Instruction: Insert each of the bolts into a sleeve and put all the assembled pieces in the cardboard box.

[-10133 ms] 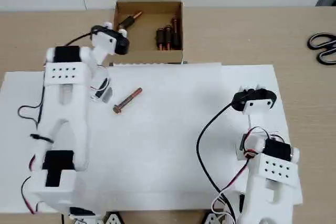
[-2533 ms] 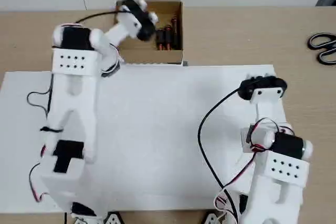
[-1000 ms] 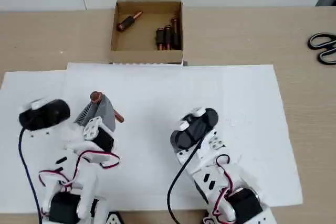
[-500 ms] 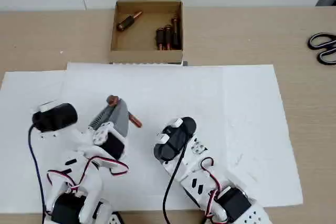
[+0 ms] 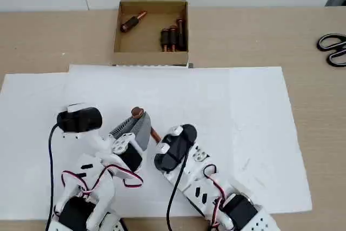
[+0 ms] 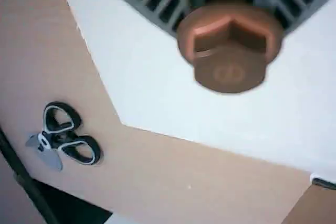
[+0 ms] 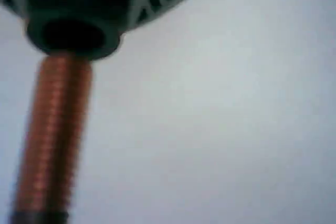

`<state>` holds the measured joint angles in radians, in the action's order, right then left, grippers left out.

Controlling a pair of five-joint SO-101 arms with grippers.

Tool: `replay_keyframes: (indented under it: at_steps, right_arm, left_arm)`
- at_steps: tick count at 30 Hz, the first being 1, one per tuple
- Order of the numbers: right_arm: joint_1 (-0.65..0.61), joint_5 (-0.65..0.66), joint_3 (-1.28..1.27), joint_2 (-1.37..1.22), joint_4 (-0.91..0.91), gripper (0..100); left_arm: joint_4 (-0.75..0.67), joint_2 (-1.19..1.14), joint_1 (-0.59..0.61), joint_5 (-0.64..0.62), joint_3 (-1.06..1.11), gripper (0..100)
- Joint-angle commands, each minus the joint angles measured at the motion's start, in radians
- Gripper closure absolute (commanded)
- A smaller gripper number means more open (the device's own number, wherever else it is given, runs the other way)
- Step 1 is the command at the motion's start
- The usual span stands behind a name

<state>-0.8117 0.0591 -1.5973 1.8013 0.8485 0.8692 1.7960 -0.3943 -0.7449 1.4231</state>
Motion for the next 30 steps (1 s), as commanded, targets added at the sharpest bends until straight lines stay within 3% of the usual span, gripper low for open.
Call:
replay_keyframes:
  at_steps: [1, 20, 30]
  right_arm:
    - [-0.010, -0.003, 0.011, 0.012, -0.025, 99.5]
    - [-0.005, -0.002, 0.064, 0.012, -0.027, 99.5]
    - [-0.004, -0.002, 0.063, 0.012, -0.027, 99.5]
  left_arm:
    - [-0.031, 0.011, -0.006, -0.003, 0.002, 99]
    - [-0.025, 0.011, -0.011, -0.003, 0.073, 99]
    - [0.009, 0.012, -0.144, 0.008, 0.062, 99]
